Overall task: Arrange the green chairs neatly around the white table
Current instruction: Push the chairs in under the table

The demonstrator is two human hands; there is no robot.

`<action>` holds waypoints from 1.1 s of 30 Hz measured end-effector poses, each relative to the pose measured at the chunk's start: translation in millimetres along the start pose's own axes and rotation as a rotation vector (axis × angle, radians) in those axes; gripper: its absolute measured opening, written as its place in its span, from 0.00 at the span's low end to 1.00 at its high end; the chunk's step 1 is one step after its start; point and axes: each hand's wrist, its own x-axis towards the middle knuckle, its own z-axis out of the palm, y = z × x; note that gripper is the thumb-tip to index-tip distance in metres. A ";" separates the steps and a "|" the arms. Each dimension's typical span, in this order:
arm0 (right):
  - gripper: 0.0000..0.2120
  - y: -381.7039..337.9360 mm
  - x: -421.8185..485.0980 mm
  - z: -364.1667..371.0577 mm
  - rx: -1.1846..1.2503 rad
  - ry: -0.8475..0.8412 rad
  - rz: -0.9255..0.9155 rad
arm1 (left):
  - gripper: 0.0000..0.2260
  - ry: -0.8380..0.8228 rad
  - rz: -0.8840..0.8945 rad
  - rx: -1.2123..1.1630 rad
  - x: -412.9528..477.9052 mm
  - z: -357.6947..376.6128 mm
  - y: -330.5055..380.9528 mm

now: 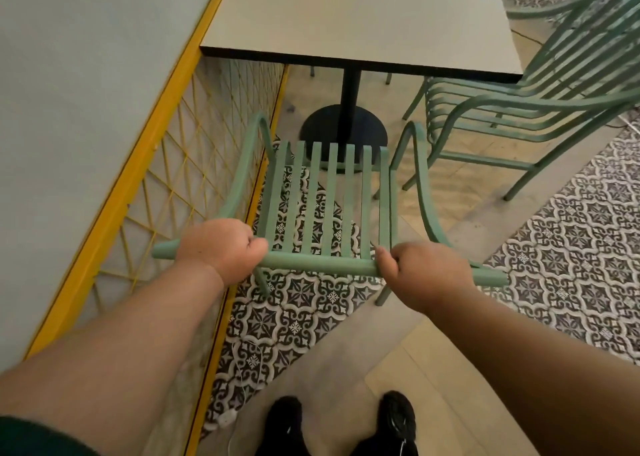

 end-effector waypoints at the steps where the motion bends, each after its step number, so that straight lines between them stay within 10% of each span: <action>1: 0.31 -0.9 4.7 -2.1 0.003 0.004 0.002 | 0.19 0.002 -0.006 0.003 5.4 -1.1 -0.5; 33: 0.32 -9.1 112.1 -28.7 -0.017 0.096 -0.040 | 0.19 0.103 0.011 0.066 111.1 -23.4 -21.6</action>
